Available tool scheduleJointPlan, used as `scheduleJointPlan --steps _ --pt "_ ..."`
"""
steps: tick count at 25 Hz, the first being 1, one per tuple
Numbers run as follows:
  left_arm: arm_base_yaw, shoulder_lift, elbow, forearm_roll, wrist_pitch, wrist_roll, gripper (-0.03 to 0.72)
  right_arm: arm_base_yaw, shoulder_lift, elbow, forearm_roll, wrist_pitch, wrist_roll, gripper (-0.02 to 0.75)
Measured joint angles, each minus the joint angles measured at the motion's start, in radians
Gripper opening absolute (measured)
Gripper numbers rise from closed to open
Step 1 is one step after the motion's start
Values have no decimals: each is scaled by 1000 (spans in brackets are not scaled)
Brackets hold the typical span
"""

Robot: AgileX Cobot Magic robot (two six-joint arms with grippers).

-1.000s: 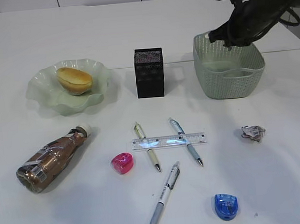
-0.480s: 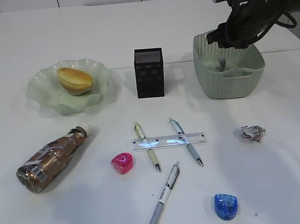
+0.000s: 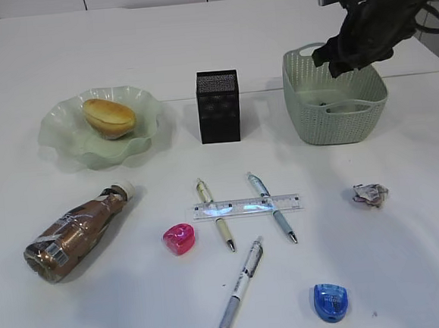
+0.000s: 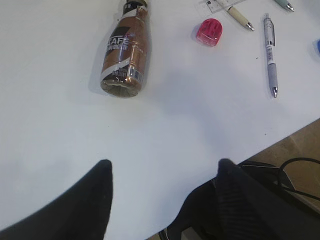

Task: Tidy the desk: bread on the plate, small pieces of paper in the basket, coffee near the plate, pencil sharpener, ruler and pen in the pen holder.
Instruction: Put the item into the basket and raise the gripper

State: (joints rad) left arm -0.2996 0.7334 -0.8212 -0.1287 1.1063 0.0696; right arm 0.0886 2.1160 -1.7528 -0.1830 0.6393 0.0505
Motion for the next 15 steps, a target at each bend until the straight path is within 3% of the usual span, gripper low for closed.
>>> scheduleJointPlan --steps 10,15 --pt "0 0 0 0 0 0 456 0 -143 -11 -7 323 -14 398" --pt "0 0 0 0 1 0 456 2 -152 -11 141 492 -114 398"
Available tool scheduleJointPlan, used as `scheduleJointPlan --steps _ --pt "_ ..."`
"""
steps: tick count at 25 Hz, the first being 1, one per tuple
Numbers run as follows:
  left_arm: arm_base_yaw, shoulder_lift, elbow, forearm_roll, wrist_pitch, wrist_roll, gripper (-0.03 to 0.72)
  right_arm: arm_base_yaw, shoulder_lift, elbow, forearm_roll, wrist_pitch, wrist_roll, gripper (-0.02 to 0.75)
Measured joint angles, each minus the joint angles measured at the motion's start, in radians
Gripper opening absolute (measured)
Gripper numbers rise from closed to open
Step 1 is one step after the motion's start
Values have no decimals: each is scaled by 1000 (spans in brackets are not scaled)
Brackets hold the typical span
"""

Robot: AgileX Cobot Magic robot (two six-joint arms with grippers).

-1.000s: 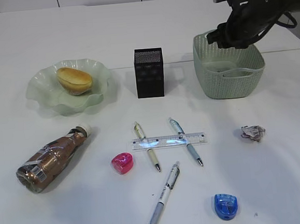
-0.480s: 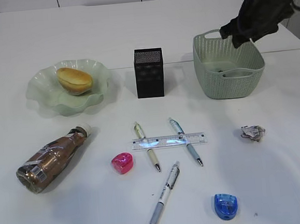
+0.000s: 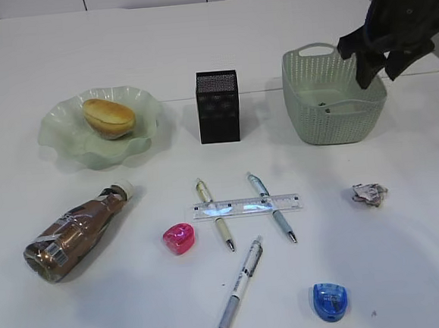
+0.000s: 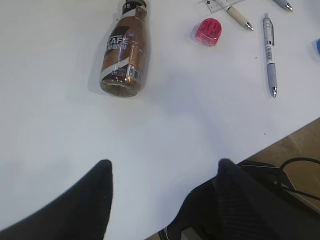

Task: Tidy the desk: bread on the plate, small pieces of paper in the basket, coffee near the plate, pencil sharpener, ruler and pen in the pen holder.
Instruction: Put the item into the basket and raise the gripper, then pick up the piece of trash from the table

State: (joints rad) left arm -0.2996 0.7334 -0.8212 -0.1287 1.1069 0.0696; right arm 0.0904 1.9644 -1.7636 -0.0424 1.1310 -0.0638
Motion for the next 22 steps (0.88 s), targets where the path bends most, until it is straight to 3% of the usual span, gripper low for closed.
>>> scheduleJointPlan --steps 9,14,22 --pt "0 0 0 0 6 0 456 4 0 20 62 87 -39 398" --pt "0 0 0 0 7 0 456 4 -2 156 66 89 -55 398" --pt "0 0 0 0 9 0 456 4 -2 345 108 -58 -87 399"
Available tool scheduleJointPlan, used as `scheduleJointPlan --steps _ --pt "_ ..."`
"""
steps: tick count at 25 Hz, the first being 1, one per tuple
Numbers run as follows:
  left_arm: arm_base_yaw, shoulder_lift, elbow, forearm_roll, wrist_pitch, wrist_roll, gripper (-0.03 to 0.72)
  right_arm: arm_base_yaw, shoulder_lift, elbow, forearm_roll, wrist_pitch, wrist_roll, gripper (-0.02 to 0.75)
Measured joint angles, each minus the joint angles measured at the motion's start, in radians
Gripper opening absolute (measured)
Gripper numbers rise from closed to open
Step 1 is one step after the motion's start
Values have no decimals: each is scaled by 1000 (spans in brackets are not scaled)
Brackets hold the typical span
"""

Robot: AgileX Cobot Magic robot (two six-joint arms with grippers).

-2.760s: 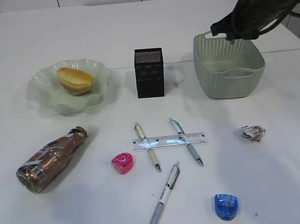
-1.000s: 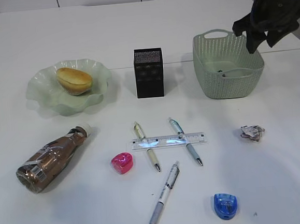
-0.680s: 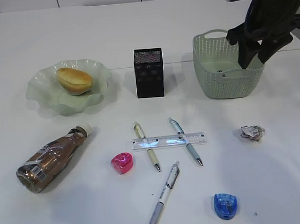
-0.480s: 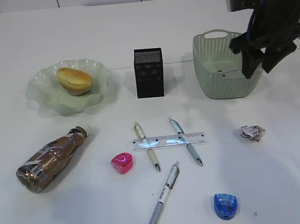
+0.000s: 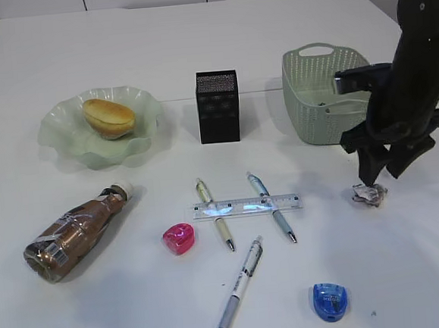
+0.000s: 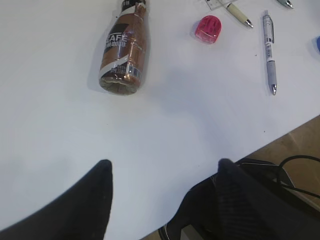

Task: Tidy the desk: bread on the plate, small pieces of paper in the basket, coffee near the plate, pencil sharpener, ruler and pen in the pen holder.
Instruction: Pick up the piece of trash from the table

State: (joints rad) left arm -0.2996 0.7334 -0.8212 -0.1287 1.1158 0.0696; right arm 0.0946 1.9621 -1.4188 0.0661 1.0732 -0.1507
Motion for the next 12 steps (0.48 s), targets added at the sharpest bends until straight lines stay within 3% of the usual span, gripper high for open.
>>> scheduleJointPlan --steps 12 --pt "0 0 0 0 0 0 456 0 0 98 -12 -183 -32 416"
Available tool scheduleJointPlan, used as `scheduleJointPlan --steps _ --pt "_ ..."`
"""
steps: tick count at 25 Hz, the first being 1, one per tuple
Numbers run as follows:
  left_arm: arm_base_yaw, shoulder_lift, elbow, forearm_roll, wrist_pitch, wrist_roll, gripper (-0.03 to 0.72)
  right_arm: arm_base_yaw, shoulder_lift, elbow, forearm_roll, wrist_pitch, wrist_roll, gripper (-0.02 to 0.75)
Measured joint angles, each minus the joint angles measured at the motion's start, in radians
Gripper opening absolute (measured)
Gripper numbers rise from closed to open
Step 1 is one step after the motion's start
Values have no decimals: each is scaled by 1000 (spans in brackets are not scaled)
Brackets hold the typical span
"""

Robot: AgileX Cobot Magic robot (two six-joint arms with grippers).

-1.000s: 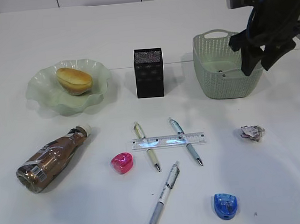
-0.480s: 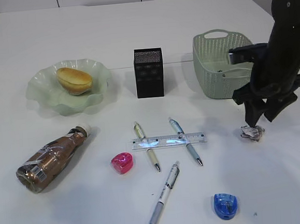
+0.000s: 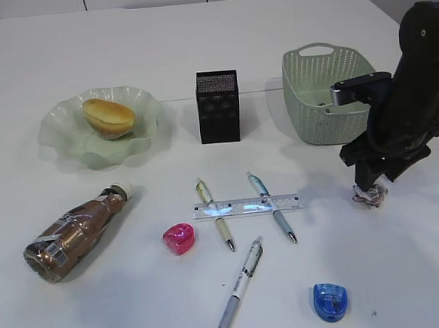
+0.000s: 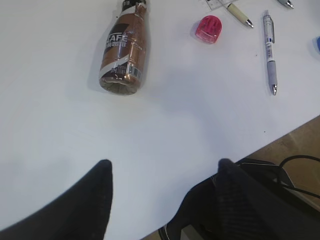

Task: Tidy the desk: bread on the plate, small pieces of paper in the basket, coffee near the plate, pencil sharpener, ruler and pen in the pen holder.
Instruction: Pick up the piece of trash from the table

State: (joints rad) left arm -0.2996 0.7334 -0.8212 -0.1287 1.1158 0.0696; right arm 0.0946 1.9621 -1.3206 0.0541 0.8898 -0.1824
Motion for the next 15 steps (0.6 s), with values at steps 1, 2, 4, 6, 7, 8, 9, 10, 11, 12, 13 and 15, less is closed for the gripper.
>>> scheduleJointPlan --steps 1,2,4,6,7,8,9,10,11,12,13,15 --pt "0 0 0 0 0 0 456 0 0 0 -8 -5 -5 443" --pt "0 0 0 0 0 0 456 0 0 0 -10 -4 -7 454" --pt "0 0 0 0 0 0 456 0 0 2 -11 -7 -14 482" --pt "0 0 0 0 0 0 456 0 0 2 -14 -7 -18 491" --pt "0 0 0 0 0 0 456 0 0 2 -14 -7 -22 479" --pt "0 0 0 0 0 0 456 0 6 2 -14 -9 -24 486" --pt "0 0 0 0 0 0 456 0 11 2 -14 -9 -26 490" --pt "0 0 0 0 0 0 456 0 18 2 -14 -9 -28 492" --pt "0 0 0 0 0 0 456 0 30 2 -14 -11 -30 494" --pt "0 0 0 0 0 0 456 0 39 2 -14 -18 -30 494" --pt "0 0 0 0 0 0 456 0 41 2 -14 -25 -32 495" --pt "0 0 0 0 1 0 456 0 45 2 -14 -32 -32 496"
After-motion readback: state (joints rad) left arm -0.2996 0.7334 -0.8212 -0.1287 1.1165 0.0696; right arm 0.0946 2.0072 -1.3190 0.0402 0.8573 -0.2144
